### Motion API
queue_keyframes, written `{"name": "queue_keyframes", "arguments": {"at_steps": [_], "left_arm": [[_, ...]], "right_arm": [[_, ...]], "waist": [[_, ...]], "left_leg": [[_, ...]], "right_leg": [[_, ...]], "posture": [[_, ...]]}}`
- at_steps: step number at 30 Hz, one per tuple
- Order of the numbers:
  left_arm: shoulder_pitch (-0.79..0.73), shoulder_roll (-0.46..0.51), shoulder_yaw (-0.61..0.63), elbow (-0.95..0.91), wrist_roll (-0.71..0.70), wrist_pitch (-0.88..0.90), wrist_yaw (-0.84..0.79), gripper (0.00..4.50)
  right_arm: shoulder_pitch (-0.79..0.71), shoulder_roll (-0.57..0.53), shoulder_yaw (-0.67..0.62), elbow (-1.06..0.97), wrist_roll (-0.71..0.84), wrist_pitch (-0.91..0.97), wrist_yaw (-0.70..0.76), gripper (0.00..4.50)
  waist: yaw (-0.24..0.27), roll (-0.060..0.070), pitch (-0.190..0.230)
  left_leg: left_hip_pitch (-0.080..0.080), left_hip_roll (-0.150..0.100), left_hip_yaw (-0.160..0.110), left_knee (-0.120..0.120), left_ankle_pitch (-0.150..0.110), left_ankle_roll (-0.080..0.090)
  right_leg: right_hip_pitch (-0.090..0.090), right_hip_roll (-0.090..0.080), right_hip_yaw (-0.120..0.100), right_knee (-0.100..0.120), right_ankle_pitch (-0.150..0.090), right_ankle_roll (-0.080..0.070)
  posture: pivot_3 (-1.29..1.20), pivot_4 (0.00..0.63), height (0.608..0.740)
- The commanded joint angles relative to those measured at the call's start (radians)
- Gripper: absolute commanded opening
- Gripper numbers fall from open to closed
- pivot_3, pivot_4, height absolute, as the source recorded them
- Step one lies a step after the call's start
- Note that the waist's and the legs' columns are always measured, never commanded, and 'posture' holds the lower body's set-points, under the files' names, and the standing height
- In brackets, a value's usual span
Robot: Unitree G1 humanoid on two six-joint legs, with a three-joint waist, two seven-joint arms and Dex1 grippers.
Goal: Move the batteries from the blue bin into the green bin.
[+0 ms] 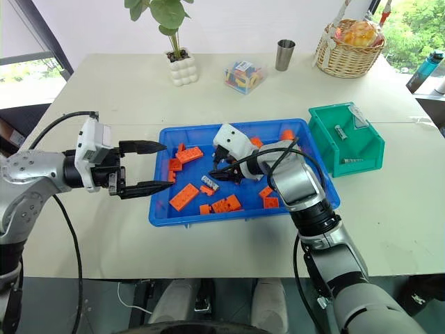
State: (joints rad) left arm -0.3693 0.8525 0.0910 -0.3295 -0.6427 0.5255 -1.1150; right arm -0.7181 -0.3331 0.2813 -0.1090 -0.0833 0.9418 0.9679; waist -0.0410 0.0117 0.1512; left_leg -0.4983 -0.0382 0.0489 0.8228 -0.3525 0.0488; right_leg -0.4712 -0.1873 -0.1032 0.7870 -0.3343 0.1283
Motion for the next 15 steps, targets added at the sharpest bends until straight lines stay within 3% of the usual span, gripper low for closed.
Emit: {"name": "queue_keyframes", "arguments": {"at_steps": [1,15], "left_arm": [[-0.028,0.009,-0.002,0.022,0.021,-0.034,-0.027,4.50],[-0.016,-0.004,0.013,0.017,0.046,-0.048,0.000,4.50]], "right_arm": [[0.011,-0.011,0.025,-0.055,0.031,-0.001,-0.026,3.14],[0.047,-0.068,0.115,-0.008,0.082,-0.078,-0.064,3.14]], "waist": [[0.000,0.000,0.000],[0.000,-0.001,0.000]], "left_leg": [[0.000,0.000,0.000,0.000,0.000,0.000],[0.000,0.000,0.000,0.000,0.000,0.000]], "right_leg": [[0.000,0.000,0.000,0.000,0.000,0.000],[0.000,0.000,0.000,0.000,0.000,0.001]], "posture": [[0.00,0.150,0.654],[0.00,0.150,0.654]]}}
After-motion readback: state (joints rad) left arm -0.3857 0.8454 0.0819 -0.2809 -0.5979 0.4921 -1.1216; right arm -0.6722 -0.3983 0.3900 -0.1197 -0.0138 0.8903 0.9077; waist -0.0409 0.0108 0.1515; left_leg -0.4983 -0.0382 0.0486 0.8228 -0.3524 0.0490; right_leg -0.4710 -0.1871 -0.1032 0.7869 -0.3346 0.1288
